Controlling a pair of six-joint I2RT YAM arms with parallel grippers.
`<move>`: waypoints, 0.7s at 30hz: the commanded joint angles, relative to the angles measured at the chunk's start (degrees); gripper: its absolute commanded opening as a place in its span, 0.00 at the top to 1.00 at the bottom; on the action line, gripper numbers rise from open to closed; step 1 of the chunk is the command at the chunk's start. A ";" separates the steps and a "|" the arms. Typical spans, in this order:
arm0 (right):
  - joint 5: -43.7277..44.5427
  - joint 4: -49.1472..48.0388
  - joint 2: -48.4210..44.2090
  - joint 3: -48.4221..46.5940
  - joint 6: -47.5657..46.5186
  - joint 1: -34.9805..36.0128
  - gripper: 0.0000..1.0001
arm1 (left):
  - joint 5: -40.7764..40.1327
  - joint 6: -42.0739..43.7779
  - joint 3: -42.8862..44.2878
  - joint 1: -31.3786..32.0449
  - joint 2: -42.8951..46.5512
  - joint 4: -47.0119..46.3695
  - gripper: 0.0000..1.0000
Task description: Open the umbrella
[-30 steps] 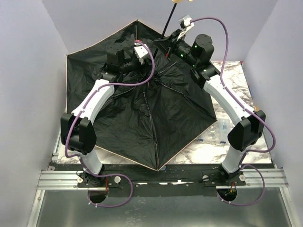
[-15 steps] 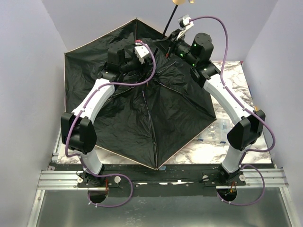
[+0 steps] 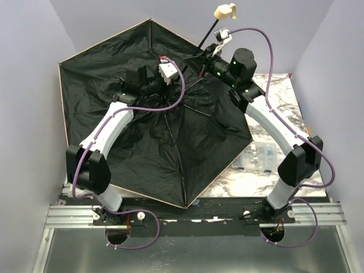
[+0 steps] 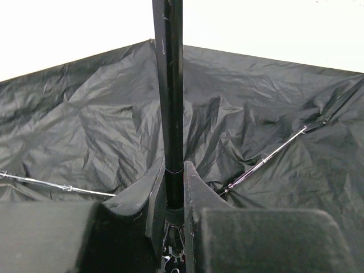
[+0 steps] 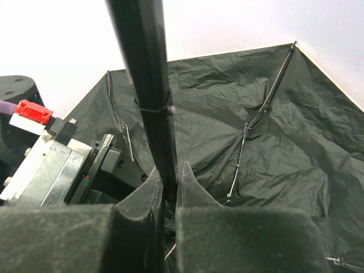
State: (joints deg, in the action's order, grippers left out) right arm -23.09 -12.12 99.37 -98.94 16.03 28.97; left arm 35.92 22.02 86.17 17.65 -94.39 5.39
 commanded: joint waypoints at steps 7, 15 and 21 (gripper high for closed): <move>-7.04 -19.57 -18.63 9.93 8.56 -0.15 0.95 | -10.10 3.74 1.06 -2.53 8.00 8.82 1.00; -6.04 -15.83 -24.63 19.35 5.11 -0.13 0.42 | -9.63 4.44 15.53 -2.01 9.56 13.50 1.00; 1.88 -3.53 -30.40 25.80 2.85 -0.28 0.27 | -11.60 12.53 20.47 -2.00 11.76 14.74 1.00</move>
State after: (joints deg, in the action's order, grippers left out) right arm -27.05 -25.63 69.84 -77.54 20.34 28.88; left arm 27.14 26.89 103.20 15.31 -86.24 20.80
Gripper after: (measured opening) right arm 0.692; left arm 0.145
